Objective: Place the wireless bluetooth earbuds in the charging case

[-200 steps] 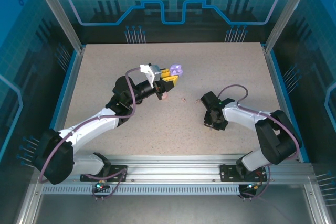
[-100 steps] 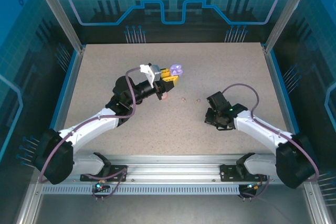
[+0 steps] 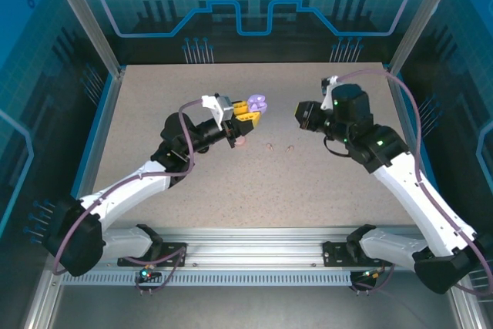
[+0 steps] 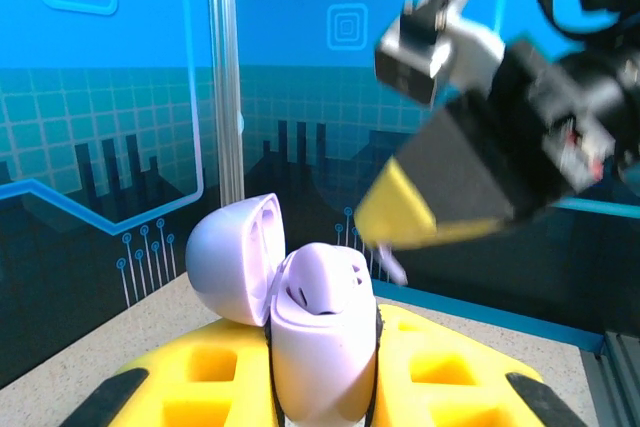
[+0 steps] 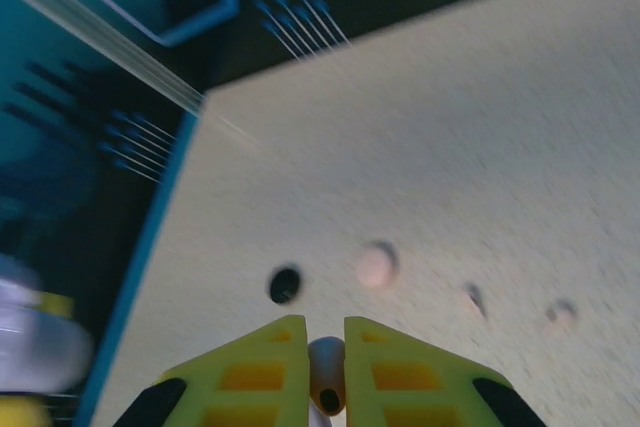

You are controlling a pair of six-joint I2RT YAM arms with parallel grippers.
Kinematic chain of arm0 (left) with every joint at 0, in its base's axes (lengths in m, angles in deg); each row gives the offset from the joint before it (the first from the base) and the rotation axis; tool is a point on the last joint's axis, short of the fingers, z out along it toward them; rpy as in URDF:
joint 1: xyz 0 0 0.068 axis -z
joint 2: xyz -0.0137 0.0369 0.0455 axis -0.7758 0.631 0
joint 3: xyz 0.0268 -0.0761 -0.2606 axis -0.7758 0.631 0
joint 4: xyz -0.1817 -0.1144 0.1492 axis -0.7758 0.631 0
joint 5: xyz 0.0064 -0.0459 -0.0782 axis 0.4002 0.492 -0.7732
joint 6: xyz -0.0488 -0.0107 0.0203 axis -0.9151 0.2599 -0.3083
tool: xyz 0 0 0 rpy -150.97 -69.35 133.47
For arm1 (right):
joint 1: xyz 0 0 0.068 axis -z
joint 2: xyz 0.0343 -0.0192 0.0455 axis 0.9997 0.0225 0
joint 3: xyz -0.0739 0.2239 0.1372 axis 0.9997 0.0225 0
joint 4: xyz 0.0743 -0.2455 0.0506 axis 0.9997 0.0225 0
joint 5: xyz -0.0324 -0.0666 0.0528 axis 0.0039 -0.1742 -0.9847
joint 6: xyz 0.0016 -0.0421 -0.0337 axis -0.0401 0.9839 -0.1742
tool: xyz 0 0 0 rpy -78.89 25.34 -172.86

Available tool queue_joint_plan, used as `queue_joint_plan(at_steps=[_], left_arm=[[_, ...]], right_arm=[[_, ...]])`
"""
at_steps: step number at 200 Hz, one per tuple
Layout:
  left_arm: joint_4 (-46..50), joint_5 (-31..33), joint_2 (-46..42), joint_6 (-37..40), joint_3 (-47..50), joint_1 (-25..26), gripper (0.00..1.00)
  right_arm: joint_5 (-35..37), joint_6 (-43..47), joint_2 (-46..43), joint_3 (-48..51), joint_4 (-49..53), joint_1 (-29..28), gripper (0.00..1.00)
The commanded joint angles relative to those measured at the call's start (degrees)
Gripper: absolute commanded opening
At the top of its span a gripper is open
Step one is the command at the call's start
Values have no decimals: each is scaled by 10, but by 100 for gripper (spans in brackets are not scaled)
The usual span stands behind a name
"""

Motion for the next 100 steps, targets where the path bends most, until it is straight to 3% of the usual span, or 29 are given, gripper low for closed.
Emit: queue_joint_plan(at_steps=[1,47,100], left_arm=[[8,-22,-14,9,-10,4,0],[13,-26,-6,7,-20,10,0],[14,-23,-1,7,-29,13,0]], right_arm=[[-47,34,16,-45,-26,-9,13],[-78,45,36,-79,-97,-34,14],[-78,69,25,-26,-186,-78,13]])
